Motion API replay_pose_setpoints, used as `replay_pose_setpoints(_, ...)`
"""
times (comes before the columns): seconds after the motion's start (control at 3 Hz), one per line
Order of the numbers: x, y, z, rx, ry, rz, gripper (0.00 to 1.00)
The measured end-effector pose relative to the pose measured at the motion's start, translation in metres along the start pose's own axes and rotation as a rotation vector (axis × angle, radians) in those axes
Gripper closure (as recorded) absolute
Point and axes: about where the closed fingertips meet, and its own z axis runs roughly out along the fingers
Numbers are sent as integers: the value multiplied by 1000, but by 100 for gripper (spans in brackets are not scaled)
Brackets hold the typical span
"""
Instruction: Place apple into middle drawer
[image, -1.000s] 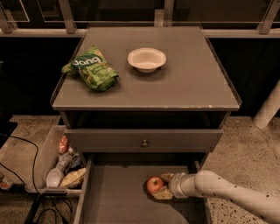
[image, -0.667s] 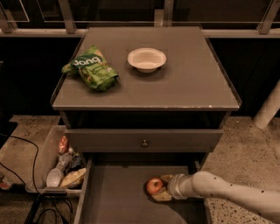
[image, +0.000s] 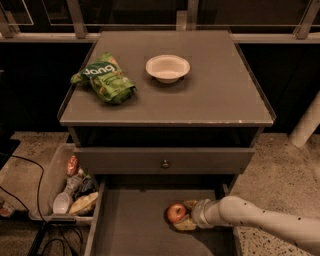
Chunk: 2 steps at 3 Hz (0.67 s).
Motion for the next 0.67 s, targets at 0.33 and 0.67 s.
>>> replay_pose_setpoints(0.33,0,0,0,0,0,0,36)
replay_pose_setpoints(0.67,0,0,0,0,0,0,12)
